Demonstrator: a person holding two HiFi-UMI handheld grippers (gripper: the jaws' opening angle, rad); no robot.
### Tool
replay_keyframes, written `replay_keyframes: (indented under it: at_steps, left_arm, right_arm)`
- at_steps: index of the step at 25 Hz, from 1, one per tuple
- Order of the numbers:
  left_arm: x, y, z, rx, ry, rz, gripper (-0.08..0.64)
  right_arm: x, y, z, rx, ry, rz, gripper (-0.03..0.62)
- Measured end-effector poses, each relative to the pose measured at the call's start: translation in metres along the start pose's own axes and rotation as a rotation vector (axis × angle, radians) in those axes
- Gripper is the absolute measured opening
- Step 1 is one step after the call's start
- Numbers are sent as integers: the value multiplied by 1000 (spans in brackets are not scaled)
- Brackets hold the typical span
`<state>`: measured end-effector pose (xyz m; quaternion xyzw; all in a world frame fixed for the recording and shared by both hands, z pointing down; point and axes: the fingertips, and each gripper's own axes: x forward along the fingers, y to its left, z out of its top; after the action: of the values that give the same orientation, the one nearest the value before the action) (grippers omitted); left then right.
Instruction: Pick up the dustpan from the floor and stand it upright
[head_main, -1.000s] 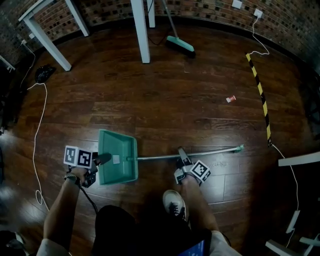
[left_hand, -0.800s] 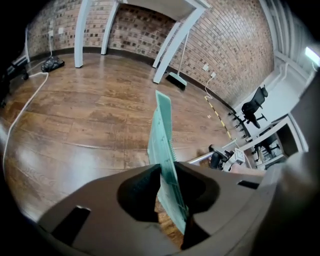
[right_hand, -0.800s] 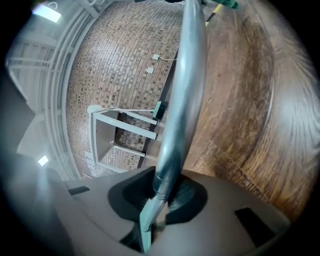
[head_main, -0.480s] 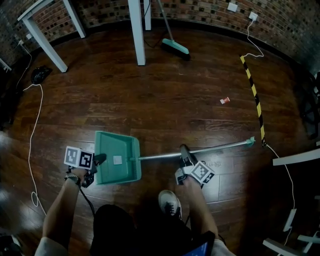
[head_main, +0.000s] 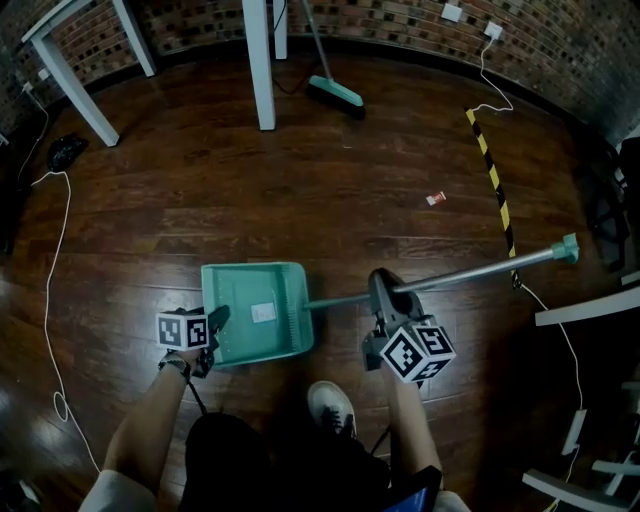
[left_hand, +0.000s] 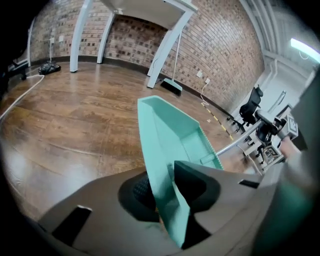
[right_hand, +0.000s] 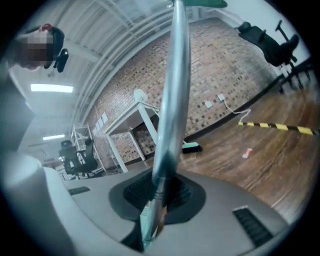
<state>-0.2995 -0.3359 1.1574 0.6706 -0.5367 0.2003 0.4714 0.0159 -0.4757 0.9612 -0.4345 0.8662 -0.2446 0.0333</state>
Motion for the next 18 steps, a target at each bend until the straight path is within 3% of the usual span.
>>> replay_keyframes:
  at_steps: [3, 7, 9, 16, 18]
  left_arm:
    - [15, -3, 2, -24, -76, -34, 115]
    - [28, 15, -4, -23, -99, 25, 221]
    - [30, 28, -10, -19, -86, 65, 224]
    - [28, 35, -19, 43, -112, 127, 222]
    - [23, 33, -18, 67, -125, 135, 189]
  right_arm:
    - [0, 15, 15, -107, 11, -7, 29]
    - [3, 44, 25, -268, 31, 30, 34]
    - [6, 58, 28, -324, 33, 52, 34]
    - [24, 109, 38, -370, -7, 227, 66]
    - [24, 119, 38, -387, -5, 270, 77]
